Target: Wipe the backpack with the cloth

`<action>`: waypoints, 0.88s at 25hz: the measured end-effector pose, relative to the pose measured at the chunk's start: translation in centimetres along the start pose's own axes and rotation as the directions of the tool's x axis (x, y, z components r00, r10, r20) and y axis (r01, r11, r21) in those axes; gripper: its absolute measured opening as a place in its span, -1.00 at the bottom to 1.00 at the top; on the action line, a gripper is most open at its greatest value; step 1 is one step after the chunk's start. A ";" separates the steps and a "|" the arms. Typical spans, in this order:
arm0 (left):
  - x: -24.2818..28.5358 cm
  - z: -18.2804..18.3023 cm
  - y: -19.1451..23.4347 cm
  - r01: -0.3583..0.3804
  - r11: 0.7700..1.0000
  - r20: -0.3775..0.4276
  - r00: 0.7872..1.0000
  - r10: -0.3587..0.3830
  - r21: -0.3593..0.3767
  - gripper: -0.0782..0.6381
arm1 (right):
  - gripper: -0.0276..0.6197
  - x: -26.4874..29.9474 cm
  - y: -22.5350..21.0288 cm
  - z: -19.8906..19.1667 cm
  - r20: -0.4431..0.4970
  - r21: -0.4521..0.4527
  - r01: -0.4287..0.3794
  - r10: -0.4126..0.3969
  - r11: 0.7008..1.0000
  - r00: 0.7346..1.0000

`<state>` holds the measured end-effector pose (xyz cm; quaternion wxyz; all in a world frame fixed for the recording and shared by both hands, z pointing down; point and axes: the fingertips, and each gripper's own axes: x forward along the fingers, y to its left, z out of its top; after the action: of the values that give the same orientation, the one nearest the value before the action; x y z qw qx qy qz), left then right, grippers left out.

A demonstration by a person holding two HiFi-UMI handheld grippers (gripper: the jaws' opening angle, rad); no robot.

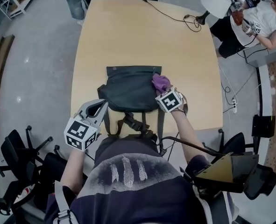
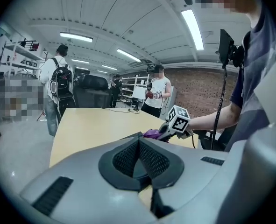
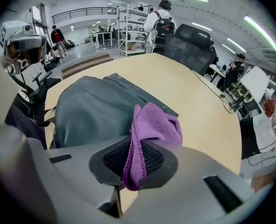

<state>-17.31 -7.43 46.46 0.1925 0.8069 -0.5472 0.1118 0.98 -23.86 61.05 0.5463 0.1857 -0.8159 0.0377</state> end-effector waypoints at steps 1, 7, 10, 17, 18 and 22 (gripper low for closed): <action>-0.3 -0.3 0.4 -0.001 1.000 0.000 1.000 0.001 -0.009 -0.76 | -0.82 0.0 0.9 0.4 -0.004 -0.015 -0.015 0.015 1.000 1.000; -1.4 -1.1 1.6 0.020 0.999 0.016 1.000 -0.019 -0.033 -0.76 | -0.82 -0.5 7.1 2.8 0.007 -0.007 -0.142 0.142 0.990 0.990; -2.1 -1.3 2.0 0.034 0.999 0.027 0.999 -0.033 -0.030 -0.76 | -0.82 -0.4 11.2 4.4 0.018 -0.033 -0.202 0.202 0.979 0.979; -4.5 -2.2 3.5 0.043 0.999 0.038 0.998 -0.042 -0.029 -0.76 | -0.82 -0.6 19.3 7.9 0.073 -0.015 -0.329 0.329 0.944 0.941; -4.9 -2.4 3.7 0.043 0.999 0.039 0.998 -0.041 -0.030 -0.76 | -0.82 -0.9 20.5 8.5 0.096 0.001 -0.371 0.369 0.929 0.924; -6.2 -3.1 4.3 0.053 0.998 0.047 0.998 -0.051 -0.036 -0.76 | -0.82 -3.4 24.2 11.5 0.278 0.085 -0.547 0.507 0.833 0.816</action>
<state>-23.49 -2.30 47.61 0.1974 0.8196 -0.5322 0.0779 -16.27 -3.54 56.81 0.3931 -0.0015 -0.8902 0.2304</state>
